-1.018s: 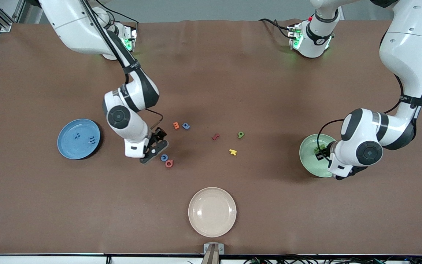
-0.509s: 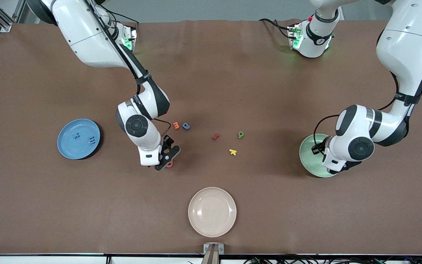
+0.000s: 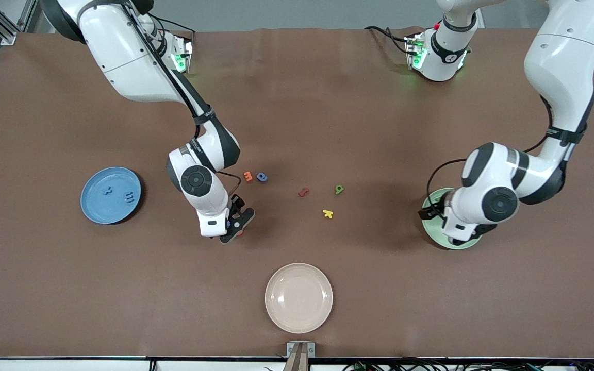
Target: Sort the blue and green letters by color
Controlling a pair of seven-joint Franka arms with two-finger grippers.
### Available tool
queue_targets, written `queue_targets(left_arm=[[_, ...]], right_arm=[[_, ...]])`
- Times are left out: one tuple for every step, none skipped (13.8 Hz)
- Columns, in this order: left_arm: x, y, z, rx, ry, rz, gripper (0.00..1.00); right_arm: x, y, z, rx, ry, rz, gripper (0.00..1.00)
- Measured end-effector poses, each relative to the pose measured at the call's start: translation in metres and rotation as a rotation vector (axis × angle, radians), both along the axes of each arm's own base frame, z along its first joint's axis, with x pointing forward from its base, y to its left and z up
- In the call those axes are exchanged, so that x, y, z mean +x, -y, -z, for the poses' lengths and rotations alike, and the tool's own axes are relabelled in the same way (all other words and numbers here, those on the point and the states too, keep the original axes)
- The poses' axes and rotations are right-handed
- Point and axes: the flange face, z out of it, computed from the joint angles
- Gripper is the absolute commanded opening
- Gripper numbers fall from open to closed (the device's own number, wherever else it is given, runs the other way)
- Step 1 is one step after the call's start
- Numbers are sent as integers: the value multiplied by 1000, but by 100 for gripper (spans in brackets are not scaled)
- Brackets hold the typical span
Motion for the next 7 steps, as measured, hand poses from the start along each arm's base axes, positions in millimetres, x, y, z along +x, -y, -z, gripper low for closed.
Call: queue_targets(left_arm=[[-6,23,-3,4,2,-21,98],[-13,45,-4,13,4,-42,97],[-21,68,-4,24,13,-72,97],[-28,91,-4,30,30,-106,95],[-36,113,-2,31,47,-135,94],[-44,134,-1,28,62,-158,92],[-52,155,2,20,77,-179,89]], right_arm=[[0,-1,2,0,0,-1,70],[-1,-1,4,0,-2,-2,67],[-1,-1,5,-1,-3,-2,63],[-1,-1,5,-1,-4,-2,60],[-1,-1,5,0,-3,-2,58],[-1,-2,5,1,-2,-3,54],[-1,-2,4,2,-2,0,49]])
